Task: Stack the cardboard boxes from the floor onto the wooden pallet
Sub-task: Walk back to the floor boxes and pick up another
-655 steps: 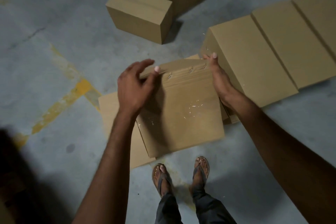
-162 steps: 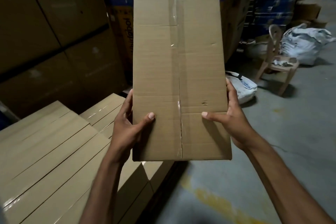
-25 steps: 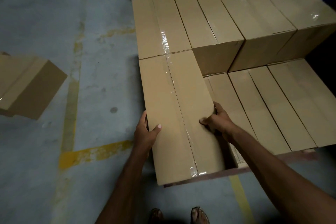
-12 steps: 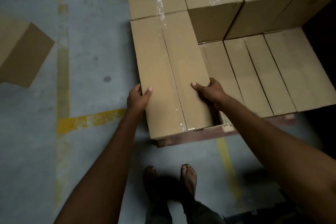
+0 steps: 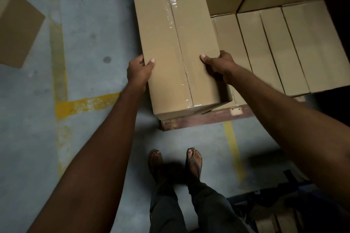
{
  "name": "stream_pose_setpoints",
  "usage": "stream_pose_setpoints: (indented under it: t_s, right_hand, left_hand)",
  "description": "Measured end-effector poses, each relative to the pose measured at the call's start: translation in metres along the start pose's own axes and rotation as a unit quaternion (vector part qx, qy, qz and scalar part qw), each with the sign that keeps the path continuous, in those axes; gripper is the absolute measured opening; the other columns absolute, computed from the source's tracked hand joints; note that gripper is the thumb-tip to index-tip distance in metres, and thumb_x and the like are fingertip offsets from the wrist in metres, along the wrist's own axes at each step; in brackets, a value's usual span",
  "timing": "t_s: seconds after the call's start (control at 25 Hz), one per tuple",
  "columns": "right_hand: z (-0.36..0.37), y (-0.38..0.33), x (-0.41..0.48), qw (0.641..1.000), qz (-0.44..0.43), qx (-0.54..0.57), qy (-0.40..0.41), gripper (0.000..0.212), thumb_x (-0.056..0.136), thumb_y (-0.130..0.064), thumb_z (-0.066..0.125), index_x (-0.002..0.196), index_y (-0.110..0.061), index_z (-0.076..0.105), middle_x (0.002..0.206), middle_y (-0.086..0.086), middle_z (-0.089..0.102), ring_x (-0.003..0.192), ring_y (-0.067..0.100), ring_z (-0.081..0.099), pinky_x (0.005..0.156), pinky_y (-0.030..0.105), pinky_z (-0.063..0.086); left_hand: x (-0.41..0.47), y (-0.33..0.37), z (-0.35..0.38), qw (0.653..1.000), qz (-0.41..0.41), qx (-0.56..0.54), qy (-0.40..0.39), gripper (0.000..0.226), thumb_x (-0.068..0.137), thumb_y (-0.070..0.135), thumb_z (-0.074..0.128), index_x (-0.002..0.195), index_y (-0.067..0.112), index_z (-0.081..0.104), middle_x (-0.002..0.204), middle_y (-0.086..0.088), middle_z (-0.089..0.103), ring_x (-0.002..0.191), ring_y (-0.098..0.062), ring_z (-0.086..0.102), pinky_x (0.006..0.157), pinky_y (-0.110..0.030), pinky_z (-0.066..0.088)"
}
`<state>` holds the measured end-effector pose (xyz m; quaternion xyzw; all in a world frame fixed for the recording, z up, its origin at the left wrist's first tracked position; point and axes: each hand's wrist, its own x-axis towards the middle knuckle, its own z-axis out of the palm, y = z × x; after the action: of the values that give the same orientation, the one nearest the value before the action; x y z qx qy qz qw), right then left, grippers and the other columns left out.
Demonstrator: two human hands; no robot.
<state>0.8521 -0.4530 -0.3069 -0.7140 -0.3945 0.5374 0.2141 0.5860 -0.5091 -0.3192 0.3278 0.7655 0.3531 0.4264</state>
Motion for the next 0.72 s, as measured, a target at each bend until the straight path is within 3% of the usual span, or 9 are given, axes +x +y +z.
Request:
stream_pose_setpoints:
  t_s: [0.08,0.24,0.44,0.72]
  right_hand:
    - [0.000,-0.002,0.000,1.000,-0.001,0.007,0.004,0.039,0.089,-0.043,0.079,0.084,-0.027,0.043,0.083,-0.008,0.053,0.071,0.005,0.048,0.056,0.020,0.037]
    - [0.005,-0.001,-0.001,1.000,-0.002,0.010,0.013,0.037,0.091,-0.041,0.077,0.100,-0.021,0.046,0.087,-0.009,0.052,0.074,0.005,0.049,0.060,0.021,0.040]
    - [0.008,0.006,0.002,0.999,-0.011,0.028,0.023,0.039,0.088,-0.041,0.080,0.105,-0.021,0.051,0.090,-0.010,0.056,0.082,0.008,0.053,0.072,0.023,0.046]
    - [0.007,0.002,-0.007,0.999,0.020,0.023,0.023,0.040,0.090,-0.044,0.077,0.101,-0.019,0.047,0.087,-0.005,0.053,0.074,0.010,0.050,0.061,0.025,0.042]
  left_hand:
    - [0.000,0.003,0.001,1.000,0.012,0.016,0.016,0.034,0.090,0.034,0.073,0.120,0.020,0.074,0.112,-0.006,0.077,0.107,-0.027,0.072,0.089,-0.032,0.056]
    - [0.002,0.000,0.001,1.000,0.017,-0.004,0.013,0.038,0.092,0.030,0.073,0.129,0.019,0.071,0.117,-0.004,0.076,0.109,-0.021,0.071,0.093,-0.044,0.060]
    - [0.002,-0.009,0.003,0.999,0.039,0.009,0.004,0.042,0.095,0.033,0.069,0.135,0.023,0.066,0.122,0.007,0.073,0.110,-0.012,0.069,0.100,-0.040,0.056]
    - [0.007,-0.014,0.006,0.999,0.045,0.022,0.009,0.044,0.095,0.035,0.070,0.137,0.023,0.064,0.124,0.006,0.073,0.112,-0.013,0.068,0.101,-0.037,0.055]
